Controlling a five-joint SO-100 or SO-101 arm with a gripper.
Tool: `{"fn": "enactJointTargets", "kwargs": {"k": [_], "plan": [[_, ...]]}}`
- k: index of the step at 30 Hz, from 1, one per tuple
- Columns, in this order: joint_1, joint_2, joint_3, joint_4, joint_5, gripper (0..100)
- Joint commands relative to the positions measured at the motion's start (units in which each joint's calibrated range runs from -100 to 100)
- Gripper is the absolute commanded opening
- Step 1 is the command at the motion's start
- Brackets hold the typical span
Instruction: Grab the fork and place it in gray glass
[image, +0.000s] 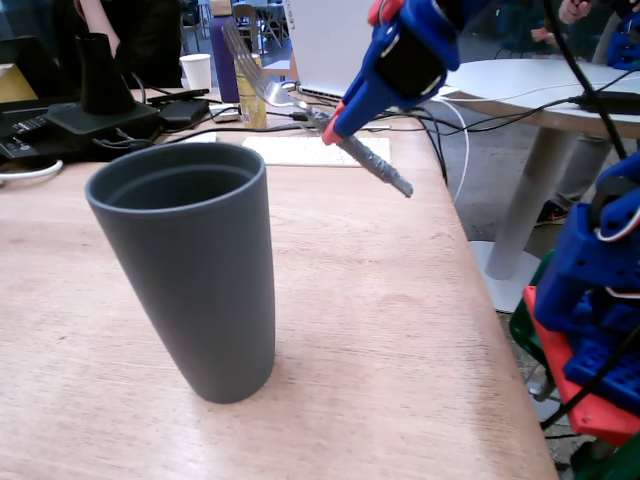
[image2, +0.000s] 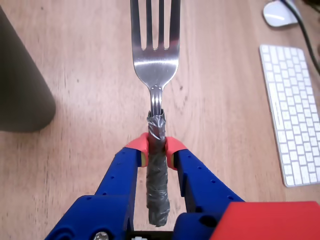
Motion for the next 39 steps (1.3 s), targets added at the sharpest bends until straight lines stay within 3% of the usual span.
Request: {"fn": "enactJointTargets", "kwargs": {"k": [1,5,8,11,20,25,32,36,39], "plan": [[-0.2,-2.5,-3.6,-0.9,-0.1,0],[-0.4,-2.5,-3.6,-0.9,-0.1,0],[-8.1,-2.6,-3.8,-0.9,-1.3,0],[-13.1,-1.9,-8.9,-0.9,-4.0,0],[-18.6,-1.4,-24.7,-1.2,-4.2,0],[-19.5,2.5,-23.9,-17.7,-6.1,0],[-36.4,4.1,-23.8,-19.7,-8.4,0],[-35.9,6.2,-17.5,-31.1,-8.4,0],[-35.4,6.8,-13.4,-31.5,-8.4,0]]}}
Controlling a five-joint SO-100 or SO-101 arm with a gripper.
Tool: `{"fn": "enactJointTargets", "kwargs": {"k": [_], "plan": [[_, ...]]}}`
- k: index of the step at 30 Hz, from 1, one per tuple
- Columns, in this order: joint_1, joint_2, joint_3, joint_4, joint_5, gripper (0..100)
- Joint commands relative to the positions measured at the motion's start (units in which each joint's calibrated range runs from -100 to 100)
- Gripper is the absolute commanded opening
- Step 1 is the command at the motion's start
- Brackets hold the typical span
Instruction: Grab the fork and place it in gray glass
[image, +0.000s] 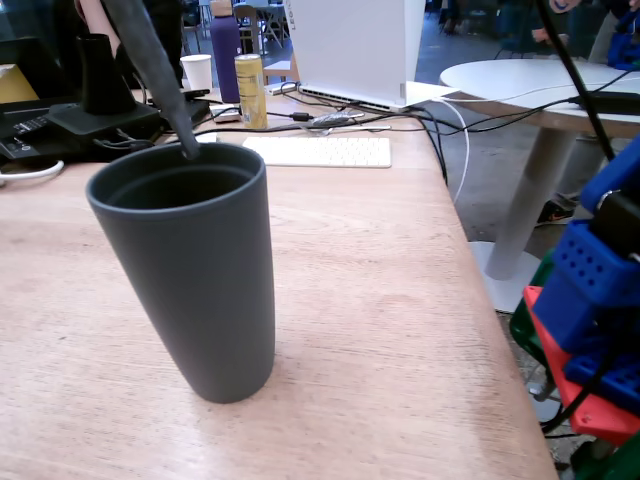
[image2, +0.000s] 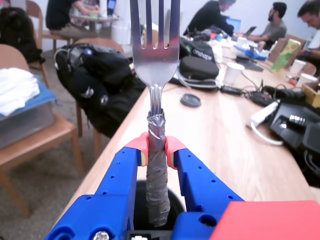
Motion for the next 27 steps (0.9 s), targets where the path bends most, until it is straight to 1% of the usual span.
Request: {"fn": "enactJointTargets", "kwargs": {"k": [1,4,8,12,14,18,19,22,23,24,27], "plan": [[0.6,-0.3,3.3,-1.4,-0.3,0],[0.3,-0.3,9.1,-2.1,-0.3,0],[-0.6,-0.3,18.0,-11.5,-0.3,0],[-0.8,1.3,25.0,-17.5,-0.3,0],[-0.8,3.1,25.6,-19.6,-0.4,0],[-0.8,3.7,24.8,-18.8,-0.3,0],[-0.9,3.7,25.2,-18.7,0.0,1],[-0.9,3.7,25.6,-18.6,0.1,18],[-0.9,3.7,25.6,-18.6,0.2,22],[-0.9,3.7,25.6,-18.6,0.2,23],[-1.1,3.7,25.6,-18.6,0.2,23]]}}
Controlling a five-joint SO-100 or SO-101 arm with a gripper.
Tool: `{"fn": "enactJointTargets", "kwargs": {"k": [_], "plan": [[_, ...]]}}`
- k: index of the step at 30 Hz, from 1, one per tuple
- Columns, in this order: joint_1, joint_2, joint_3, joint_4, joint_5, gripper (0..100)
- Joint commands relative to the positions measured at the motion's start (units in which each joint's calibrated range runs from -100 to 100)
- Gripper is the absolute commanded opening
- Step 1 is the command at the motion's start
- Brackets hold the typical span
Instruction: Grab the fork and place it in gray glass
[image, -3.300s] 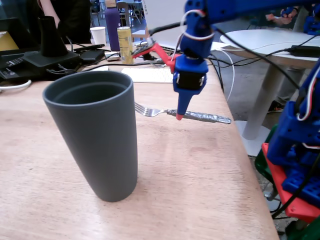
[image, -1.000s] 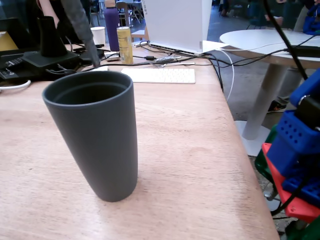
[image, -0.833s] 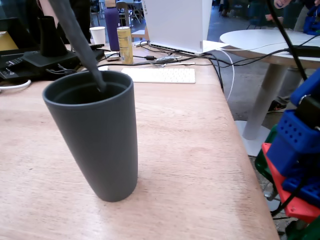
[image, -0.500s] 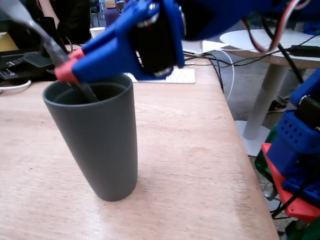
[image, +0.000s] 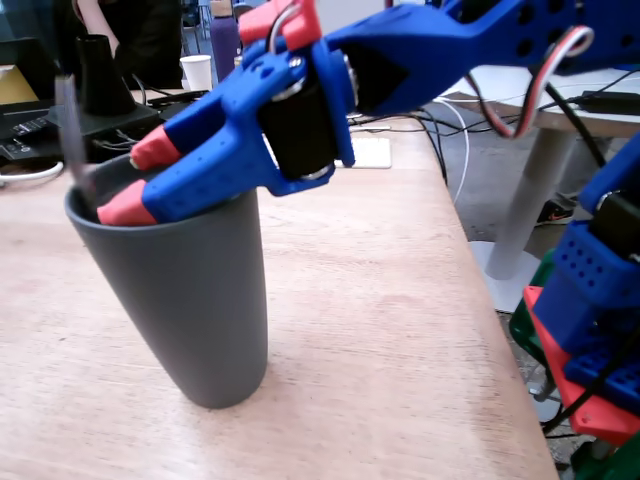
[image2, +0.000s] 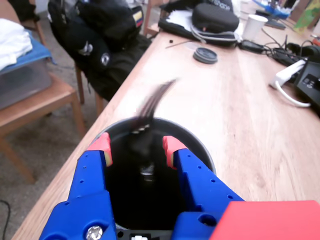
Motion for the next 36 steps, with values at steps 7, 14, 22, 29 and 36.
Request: {"fn": "enactJointTargets", "kwargs": {"k": [7,14,22,29,36], "plan": [[-0.7,-1.5,-1.5,1.0,0.1,23],[-0.9,-16.0,-2.2,13.2,-0.2,23],[7.1,-17.0,-20.6,44.7,-0.4,23],[12.3,-17.0,-19.4,44.7,-0.4,23],[12.3,-29.5,-1.0,44.3,-0.4,23]]}}
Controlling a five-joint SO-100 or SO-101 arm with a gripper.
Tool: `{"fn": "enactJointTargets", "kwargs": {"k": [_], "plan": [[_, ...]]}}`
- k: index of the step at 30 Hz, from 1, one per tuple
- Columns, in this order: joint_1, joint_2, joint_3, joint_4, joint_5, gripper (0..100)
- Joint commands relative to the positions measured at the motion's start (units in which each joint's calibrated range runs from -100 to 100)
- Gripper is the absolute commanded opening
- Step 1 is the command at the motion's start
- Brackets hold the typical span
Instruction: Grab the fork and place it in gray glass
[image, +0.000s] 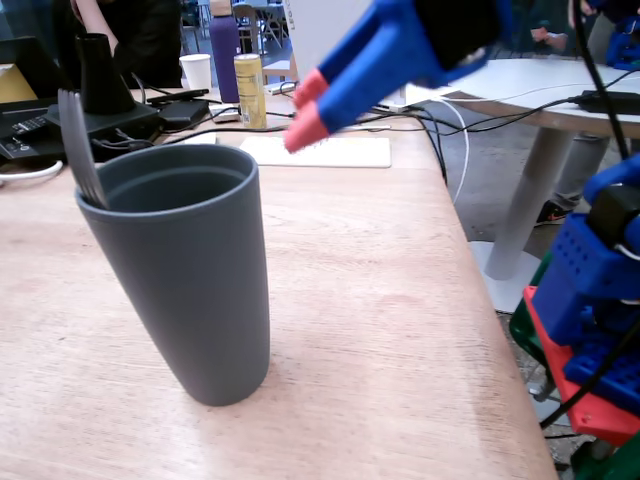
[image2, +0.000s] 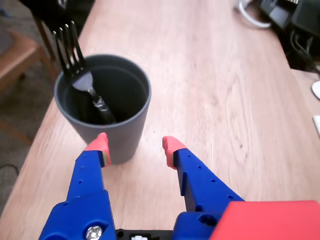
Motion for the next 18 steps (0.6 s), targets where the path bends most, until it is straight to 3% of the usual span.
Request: {"fn": "enactJointTargets", "kwargs": {"k": [1,7,12,16,18], "plan": [[-0.2,-7.7,9.7,-1.9,0.0,23],[-0.4,-15.7,33.7,-23.8,-6.3,23],[-0.4,-26.7,49.3,-24.2,-6.1,22],[-0.4,-34.7,58.2,-23.4,-6.3,0],[-0.5,-38.3,61.9,-23.2,-6.3,0]]}}
